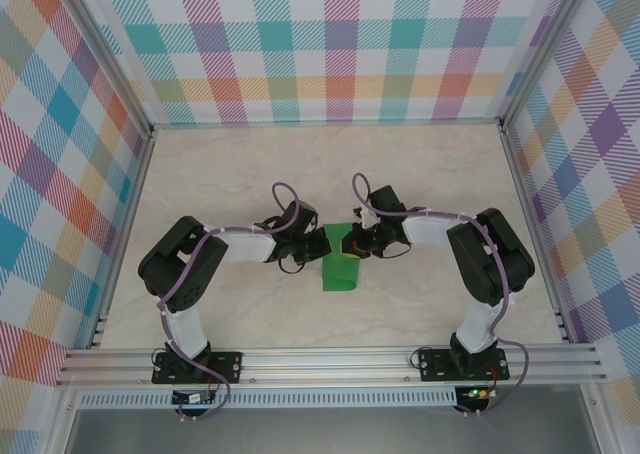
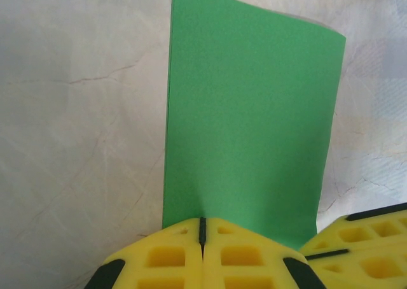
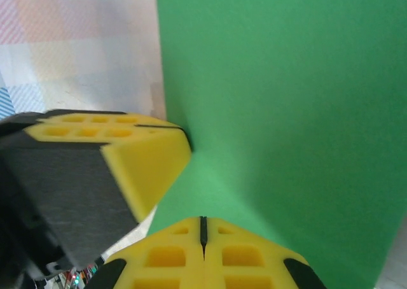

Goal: Fold a paper plane with a square sheet of paper (pick it up from the middle)
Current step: Fold the square sheet of paper in half at the center of the table.

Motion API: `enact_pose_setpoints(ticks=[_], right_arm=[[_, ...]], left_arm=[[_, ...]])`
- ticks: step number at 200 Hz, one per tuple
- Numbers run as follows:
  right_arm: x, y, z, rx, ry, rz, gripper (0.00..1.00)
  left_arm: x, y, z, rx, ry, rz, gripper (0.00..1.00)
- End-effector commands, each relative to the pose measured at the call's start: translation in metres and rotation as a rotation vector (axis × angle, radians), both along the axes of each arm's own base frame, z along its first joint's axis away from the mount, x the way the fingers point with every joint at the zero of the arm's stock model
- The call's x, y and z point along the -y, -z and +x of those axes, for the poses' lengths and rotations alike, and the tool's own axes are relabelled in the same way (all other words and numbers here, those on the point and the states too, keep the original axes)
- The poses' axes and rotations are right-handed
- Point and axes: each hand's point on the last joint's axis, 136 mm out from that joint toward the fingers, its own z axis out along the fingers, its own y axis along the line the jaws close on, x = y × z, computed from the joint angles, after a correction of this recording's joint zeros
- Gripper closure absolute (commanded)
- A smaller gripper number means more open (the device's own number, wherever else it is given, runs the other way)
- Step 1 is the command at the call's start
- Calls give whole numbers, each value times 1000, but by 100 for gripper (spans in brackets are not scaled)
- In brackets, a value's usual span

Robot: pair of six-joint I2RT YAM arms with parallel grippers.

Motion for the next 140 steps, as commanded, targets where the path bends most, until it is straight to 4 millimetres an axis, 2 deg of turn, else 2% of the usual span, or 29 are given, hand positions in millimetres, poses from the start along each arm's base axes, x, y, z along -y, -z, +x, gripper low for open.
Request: enact_pose_setpoints(ticks=[1,75,120,140], right_arm=[[4,12,-20,-75,-27,-14,96],[17,24,-49,-149,-62,-46,96],[46,42,-82,-160,-76,-134,96],[54,42,-95,-144,-86,-131,96]], left_arm=[[-100,105,-85,-310,-34,454,100],[-104,108,-88,-318,-41,468,100],[-106,109,-88,-317,-44,477,100],[-107,109,-88,-316,-46,480,100]])
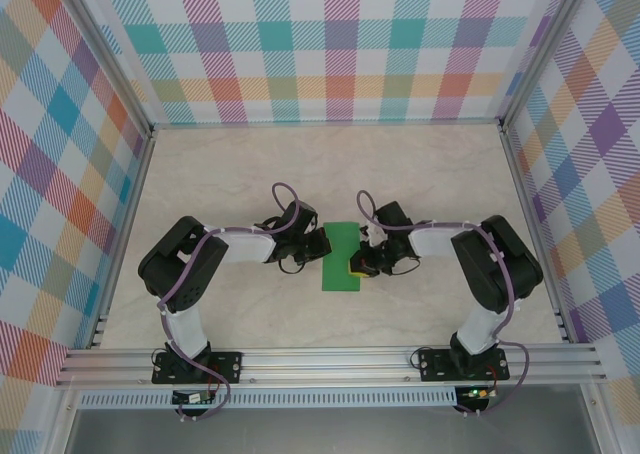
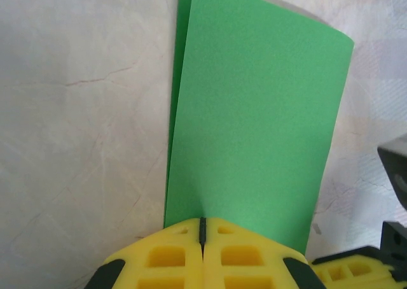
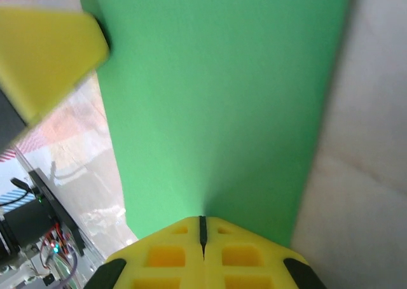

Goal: Fold a paper plane with a square sheet of paper (pick it up from the middle)
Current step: Fold the square sheet of paper in half at the center of the table.

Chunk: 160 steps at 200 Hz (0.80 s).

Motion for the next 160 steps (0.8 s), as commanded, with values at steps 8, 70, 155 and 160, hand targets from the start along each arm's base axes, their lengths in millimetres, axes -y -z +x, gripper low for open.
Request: enact_pose_setpoints(ticks=[8,70,155,160], right_arm=[[29,19,-46,-69,-36,-88,96],[-8,-48,7,174,-45,75,95],[-16,-4,-10,84,-101,27,96],[-13,-2,-15,77,-100,22,96]], left_arm=[[-108,109,-89,-324,-47,485,100],[-105,107,-87,-317,-42,477,100],[-106,106,-88,-323,-40,481,100],[-107,107,-89,-326,-37,484,100]])
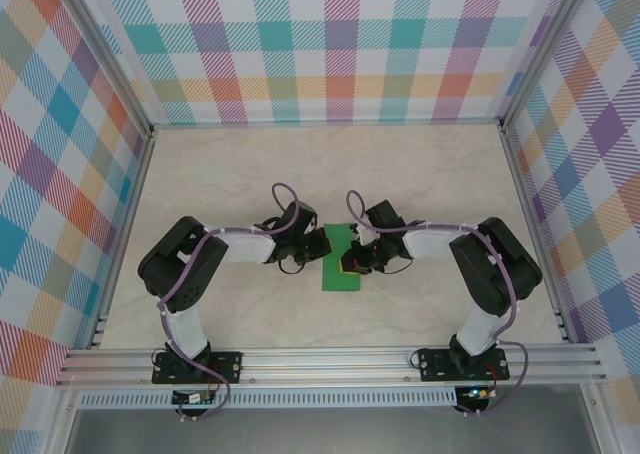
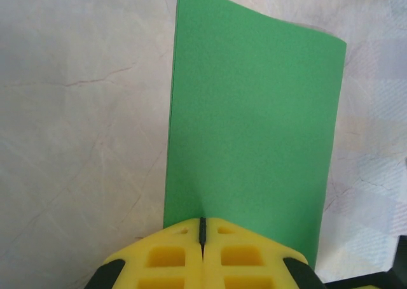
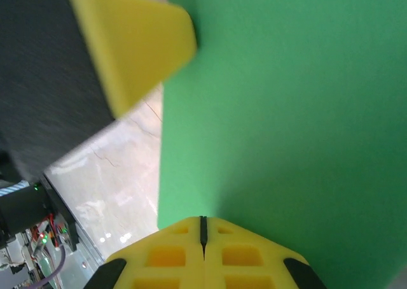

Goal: Fold a paper plane with a square sheet of paper (pick it up from the middle)
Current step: Fold the square sheet of paper in half at the center of the table, then rotate the square sheet of paper at the center of the table.

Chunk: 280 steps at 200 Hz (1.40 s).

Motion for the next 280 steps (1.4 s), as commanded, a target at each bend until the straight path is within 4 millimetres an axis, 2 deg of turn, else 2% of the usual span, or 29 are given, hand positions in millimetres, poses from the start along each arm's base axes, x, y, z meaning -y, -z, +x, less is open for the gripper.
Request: enact_pose_setpoints(ticks=[1,49,73,94,119,146,175,208,223,247,260,280], right_arm=[[11,9,-22,-15,-30,-11,96],[51,33,-68,-51,23,-97,97],[59,25,-77,-19,41,-83,97],[55,-2,-63,65,48,-69,97],[44,-40,-32,176,72,-52,96],[30,-52,3,210,100,-77,96],[13,-29,26,145,109,-108,97],[10,-5,27,105,119,-125,96],[7,4,22,75,119,-129,96],[-3,13,12,36,120,-135,96],[-9,15,8,18,129,-136,96],[-23,19,3,-5,146,-142,96]], left_arm=[[-107,107,-90,-332,-38,487,100],[-109,106,-92,-334,-27,499,100],[-107,101,-86,-314,-18,502,100],[-101,94,-75,-272,3,499,100],[-90,78,-51,-178,61,488,100],[-64,52,-18,-28,173,430,100],[-37,22,10,90,262,346,100],[-20,-19,24,150,242,203,100],[-21,-33,28,157,198,156,100],[-29,-51,29,165,127,113,92],[-39,-57,28,165,76,126,86],[-58,-65,23,168,-11,147,82]])
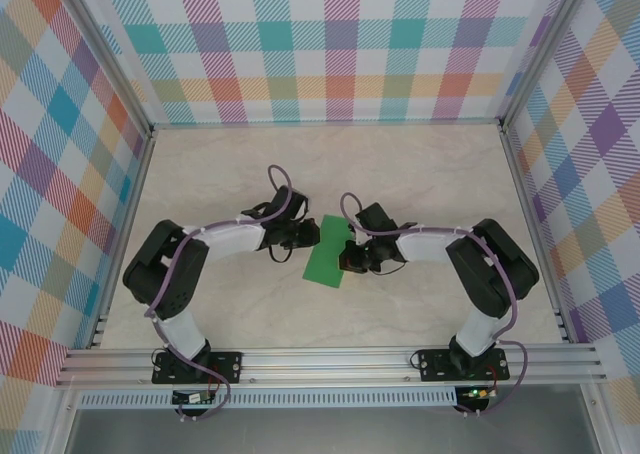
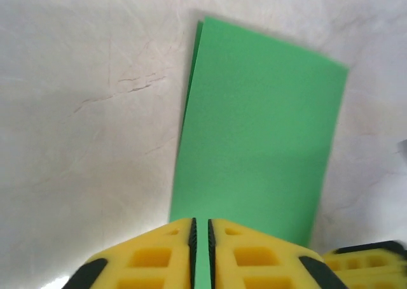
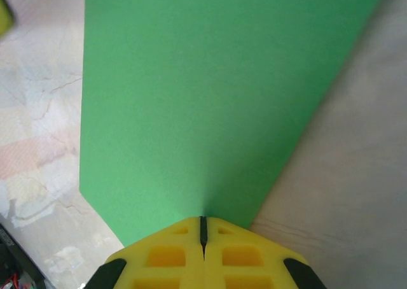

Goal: Fold a paper plane with a square sheet of paper (pick it up from the middle)
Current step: Rotate the square sheet of paper at the center of the table.

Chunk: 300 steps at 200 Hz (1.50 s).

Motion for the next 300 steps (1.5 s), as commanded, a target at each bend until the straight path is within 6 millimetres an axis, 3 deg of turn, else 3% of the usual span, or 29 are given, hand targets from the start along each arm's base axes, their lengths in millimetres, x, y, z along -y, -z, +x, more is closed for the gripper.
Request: enact_pose_setpoints(ticks=[1,25,41,54,81,134,186,300], right_arm=[[-13,12,-10,-61,42,-17,96],[-36,14,-13,-76,60,-21,96],[-62,9,-15,-83,22,29,94],[-72,3,-13,-86,-6,47,93],[-64,-20,1,14,-42,44,93],[-61,-35,23,67,-117,131,95],[-73,-26,34,48,-152,166,96],[-63,1,26,-10,-157,127,96]], left_arm=[[-26,-14,-5,-1,-126,7,82],[-52,-22,-16,14,-240,35,80],[-65,-25,-26,19,-289,29,79],[-66,-25,-35,7,-301,-9,89],[-58,-25,-52,-35,-295,-108,100],[-39,-18,-74,-99,-288,-196,100],[-18,-8,-77,-139,-259,-209,100],[11,17,-74,-204,-170,-213,100]])
